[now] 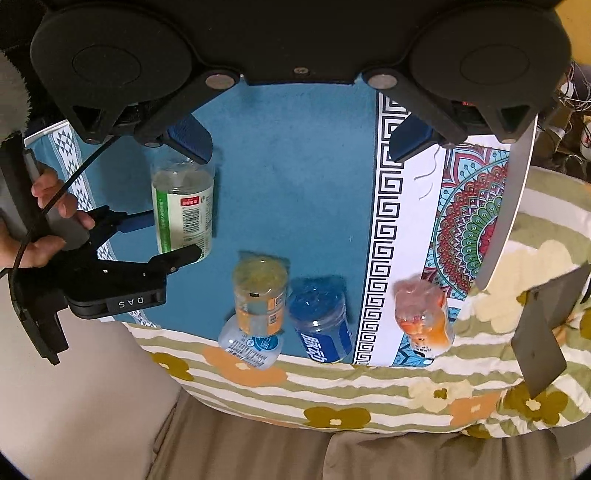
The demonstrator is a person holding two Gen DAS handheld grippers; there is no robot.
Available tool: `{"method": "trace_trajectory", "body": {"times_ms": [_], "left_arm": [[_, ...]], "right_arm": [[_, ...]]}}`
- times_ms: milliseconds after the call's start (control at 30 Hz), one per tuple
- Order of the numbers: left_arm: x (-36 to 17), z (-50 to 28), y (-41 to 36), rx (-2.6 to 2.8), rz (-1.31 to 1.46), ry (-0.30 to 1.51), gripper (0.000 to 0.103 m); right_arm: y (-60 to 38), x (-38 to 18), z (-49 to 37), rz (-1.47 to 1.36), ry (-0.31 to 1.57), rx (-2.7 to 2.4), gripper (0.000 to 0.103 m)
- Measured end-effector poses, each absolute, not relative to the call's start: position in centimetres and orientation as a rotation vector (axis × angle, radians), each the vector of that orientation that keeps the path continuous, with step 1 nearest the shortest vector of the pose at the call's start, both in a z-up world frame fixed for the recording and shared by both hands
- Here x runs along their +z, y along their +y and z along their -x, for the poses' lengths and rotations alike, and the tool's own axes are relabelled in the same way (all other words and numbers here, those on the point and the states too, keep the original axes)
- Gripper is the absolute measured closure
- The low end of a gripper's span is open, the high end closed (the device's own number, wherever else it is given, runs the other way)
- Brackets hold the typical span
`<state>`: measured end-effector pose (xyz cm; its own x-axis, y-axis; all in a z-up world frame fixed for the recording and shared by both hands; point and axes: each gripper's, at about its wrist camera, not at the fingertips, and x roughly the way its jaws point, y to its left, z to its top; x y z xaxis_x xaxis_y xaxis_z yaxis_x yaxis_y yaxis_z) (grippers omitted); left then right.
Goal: Flip cup upright
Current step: 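Grasp the clear cup's body with the right gripper, then lift the cup with the right gripper and rotate its open rim upward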
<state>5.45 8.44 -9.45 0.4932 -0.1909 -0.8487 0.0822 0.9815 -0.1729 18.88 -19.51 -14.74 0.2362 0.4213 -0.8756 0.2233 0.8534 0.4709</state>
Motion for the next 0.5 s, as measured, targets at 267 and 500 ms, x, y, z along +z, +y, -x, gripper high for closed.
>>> {"method": "trace_trajectory", "body": {"times_ms": [267,500], "left_arm": [[-9.5,-5.6,8.8,-0.178,0.114,1.045,0.000],[-8.8,-5.5,8.7,-0.183,0.103,1.035,0.000]], "right_arm": [[-19.6,-15.2,-18.6,-0.606,1.340,0.149,0.028],[-19.7,-13.9,-17.6,-0.620,1.291,0.179,0.031]]}}
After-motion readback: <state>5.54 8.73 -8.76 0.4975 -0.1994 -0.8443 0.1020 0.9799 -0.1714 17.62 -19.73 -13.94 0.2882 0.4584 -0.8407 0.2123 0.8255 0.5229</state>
